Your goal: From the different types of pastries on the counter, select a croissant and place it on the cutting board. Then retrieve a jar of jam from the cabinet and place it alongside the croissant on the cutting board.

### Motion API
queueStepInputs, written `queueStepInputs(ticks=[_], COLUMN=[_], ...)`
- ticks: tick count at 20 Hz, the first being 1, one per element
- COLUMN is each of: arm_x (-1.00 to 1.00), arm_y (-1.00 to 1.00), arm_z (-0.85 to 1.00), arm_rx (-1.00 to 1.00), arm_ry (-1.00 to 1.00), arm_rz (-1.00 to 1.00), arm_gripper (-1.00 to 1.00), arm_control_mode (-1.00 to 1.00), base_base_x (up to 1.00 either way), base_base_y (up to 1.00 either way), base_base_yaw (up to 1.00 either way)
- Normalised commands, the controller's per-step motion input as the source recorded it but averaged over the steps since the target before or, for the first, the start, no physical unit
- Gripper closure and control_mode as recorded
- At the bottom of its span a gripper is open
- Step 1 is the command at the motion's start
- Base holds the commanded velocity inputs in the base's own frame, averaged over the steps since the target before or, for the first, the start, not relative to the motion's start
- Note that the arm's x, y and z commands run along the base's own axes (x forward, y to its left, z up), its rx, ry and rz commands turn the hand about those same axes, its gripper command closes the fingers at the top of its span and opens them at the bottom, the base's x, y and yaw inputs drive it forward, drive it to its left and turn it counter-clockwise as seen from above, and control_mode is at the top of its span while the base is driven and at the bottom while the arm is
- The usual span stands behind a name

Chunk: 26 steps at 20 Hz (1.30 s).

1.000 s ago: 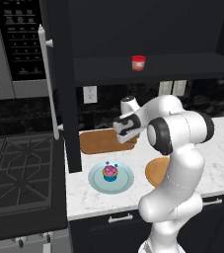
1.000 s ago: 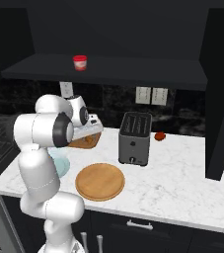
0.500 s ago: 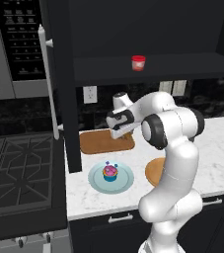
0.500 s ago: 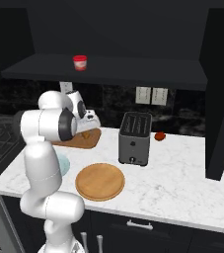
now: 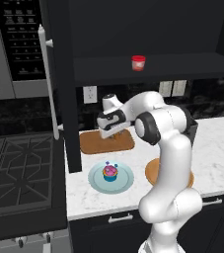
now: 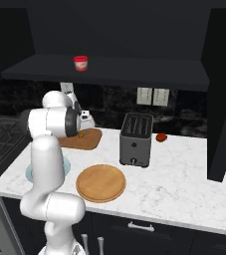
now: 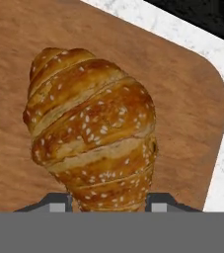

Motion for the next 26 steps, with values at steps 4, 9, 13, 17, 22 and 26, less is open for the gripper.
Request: queueStepInputs(ticks=[4,9,13,17,22,26], arm_x=[0.55,0.41,0.06,0.00,-0.18,-0.23], arm_y=[0.30,0.14,0.22,0.37,0.36,0.22], arm_z=[-0.21,-0.27,-0.22,-0.27,-0.18,0.00], arm_rx=[0.02,0.00,0.00,0.00,0.00,0.01], arm_ry=[0.01,0.03,0.02,0.06,0.04,0.00], arm_rz=[0.00,0.00,0.00,0.00,0.00,0.00], arm_gripper=[1.00,1.00,1.00,1.00,-1.00,-1.00], arm_control_mode=[-1.00,-1.00,-1.00,-1.00,-1.00,-1.00], base_base_x=[0.00,0.00,0.00,0.00,0.00,0.00], base_base_y=[0.00,0.00,0.00,0.00,0.00,0.00], base_base_yaw=[0.00,0.00,0.00,0.00,0.00,0.00])
